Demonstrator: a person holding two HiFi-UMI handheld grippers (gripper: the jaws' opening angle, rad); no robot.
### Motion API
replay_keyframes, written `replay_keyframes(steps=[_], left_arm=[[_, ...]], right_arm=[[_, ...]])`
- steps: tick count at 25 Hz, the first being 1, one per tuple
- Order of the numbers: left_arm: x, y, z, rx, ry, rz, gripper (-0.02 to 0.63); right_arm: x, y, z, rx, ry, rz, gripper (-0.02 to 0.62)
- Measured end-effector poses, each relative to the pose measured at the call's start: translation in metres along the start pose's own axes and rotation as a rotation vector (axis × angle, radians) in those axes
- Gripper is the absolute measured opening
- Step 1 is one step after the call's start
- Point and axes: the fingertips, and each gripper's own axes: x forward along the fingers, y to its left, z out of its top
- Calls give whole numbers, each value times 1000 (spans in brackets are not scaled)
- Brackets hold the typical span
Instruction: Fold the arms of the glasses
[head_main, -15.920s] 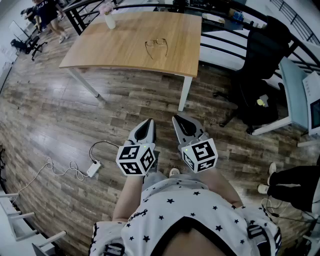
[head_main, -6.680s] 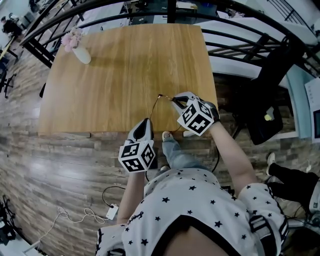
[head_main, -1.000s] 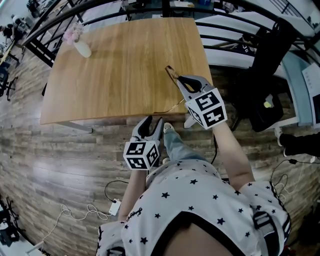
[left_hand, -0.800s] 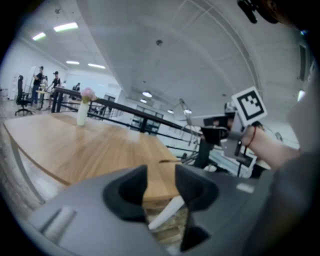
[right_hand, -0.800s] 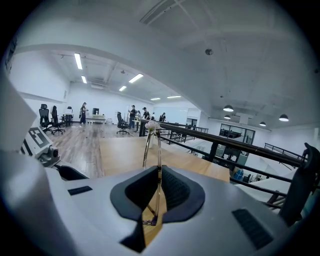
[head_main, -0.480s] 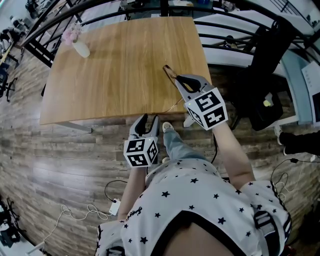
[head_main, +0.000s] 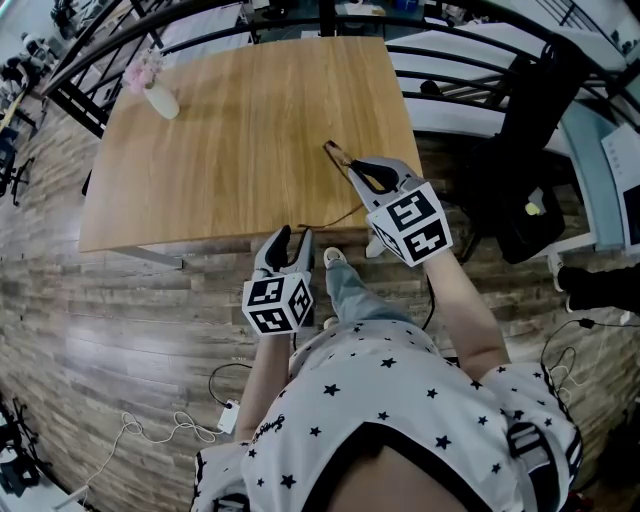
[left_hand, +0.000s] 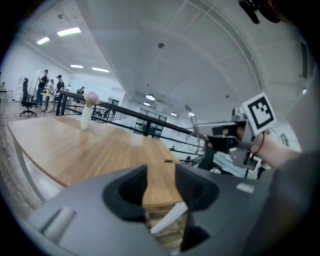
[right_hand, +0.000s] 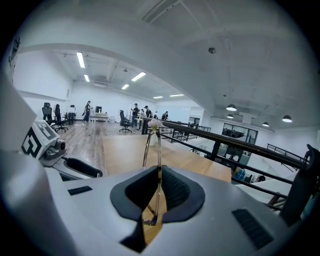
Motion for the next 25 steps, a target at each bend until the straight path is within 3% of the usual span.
replay_keyframes(steps=[10,25], left_arm=[[4,1,19,-44,-42,-4,170],[12,-11,39,-98,-78,-24,60]], right_arm=[[3,10,-8,4,15,18,21],[8,35,-11,7,16,62,21]])
